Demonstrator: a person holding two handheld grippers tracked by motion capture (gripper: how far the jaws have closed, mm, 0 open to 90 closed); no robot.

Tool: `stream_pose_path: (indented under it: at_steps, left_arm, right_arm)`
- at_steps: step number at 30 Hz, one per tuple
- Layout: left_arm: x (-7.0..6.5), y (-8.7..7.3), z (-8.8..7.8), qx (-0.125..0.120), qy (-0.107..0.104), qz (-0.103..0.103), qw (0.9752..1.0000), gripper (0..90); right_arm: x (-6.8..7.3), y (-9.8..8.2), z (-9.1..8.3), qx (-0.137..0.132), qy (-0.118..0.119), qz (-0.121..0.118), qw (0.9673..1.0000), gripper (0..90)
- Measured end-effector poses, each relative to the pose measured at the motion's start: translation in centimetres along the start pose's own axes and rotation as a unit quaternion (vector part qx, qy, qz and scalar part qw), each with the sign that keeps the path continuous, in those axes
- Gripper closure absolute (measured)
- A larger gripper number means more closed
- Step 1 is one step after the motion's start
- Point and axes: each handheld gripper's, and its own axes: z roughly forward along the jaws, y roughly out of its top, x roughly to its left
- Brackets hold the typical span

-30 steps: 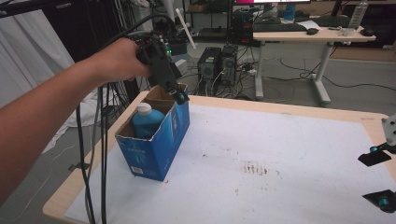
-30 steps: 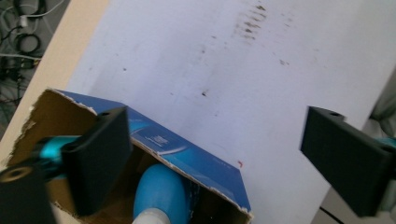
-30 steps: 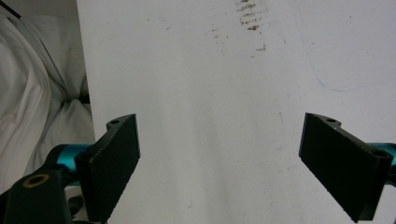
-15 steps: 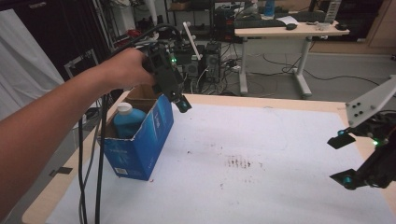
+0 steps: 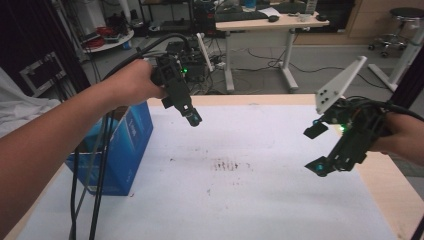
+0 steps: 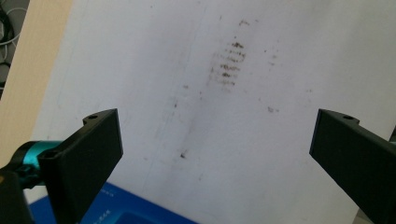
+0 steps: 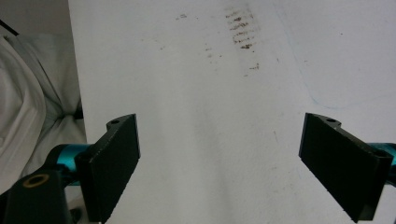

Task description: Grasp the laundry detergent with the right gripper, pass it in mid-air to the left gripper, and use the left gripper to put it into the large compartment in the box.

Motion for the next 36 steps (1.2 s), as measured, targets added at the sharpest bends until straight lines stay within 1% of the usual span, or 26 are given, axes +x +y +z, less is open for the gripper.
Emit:
stream_pose_path:
  at_steps: [2,5,6,8,11,13,18,22,25,26,27,33,35,36]
  left_arm:
    - [0.0,0.9,0.4,-0.004,-0.003,0.002,1.0,2.6]
    - [0.0,2.1,1.1,-0.003,-0.007,0.01,0.9999,2.6]
    - [0.0,2.4,1.3,-0.002,-0.006,0.012,0.9999,2.6]
    - [0.0,2.9,1.6,0.002,-0.004,0.013,0.9999,2.6]
    - [0.0,3.4,2.2,0.004,-0.011,0.02,0.9997,2.6]
    - [0.0,3.6,2.5,0.004,-0.013,0.02,0.9997,2.6]
    - [-0.2,3.9,3.3,0.022,-0.015,0.033,0.9991,2.6]
    - [-0.5,3.9,3.8,0.025,-0.02,0.037,0.9988,2.6]
    - [-0.6,4.0,4.0,0.027,-0.022,0.039,0.9987,2.6]
    - [-0.7,3.9,4.1,0.024,-0.021,0.037,0.9988,2.6]
    - [-0.7,4.0,4.2,0.028,-0.022,0.04,0.9986,2.6]
    - [-0.5,4.1,4.5,0.031,-0.024,0.04,0.9984,2.6]
    - [-0.5,4.1,4.7,0.037,-0.023,0.043,0.9981,2.6]
    - [-0.5,4.1,4.8,0.036,-0.023,0.04,0.9983,2.6]
  right_arm:
    - [0.1,0.2,0.1,0.003,0.001,-0.002,1.0,12.0]
    - [0.0,0.4,0.1,0.004,0.002,-0.002,1.0,12.0]
    - [0.0,0.4,0.2,0.006,0.002,0.002,1.0,12.0]
    - [-0.1,0.4,0.2,0.007,0.003,0.001,1.0,12.0]
    - [-0.2,0.4,0.4,0.009,0.004,0.002,1.0,12.0]
    - [-0.3,0.5,0.4,0.008,0.005,0.002,1.0,12.0]
    - [-0.4,0.5,0.6,0.013,0.007,-0.001,0.9999,12.0]
    - [-0.5,0.7,0.9,0.016,0.009,-0.001,0.9998,12.0]
    - [-0.5,0.8,1.1,0.016,0.01,-0.004,0.9998,12.0]
    - [-0.5,0.8,1.1,0.018,0.01,-0.004,0.9998,12.0]
    - [-0.5,0.9,1.2,0.019,0.01,-0.003,0.9998,12.0]
    - [-0.5,0.9,1.3,0.022,0.014,-0.006,0.9996,12.0]
    - [-0.5,0.8,1.3,0.025,0.015,-0.005,0.9996,12.0]
    - [-0.5,0.8,1.3,0.025,0.016,-0.006,0.9996,12.0]
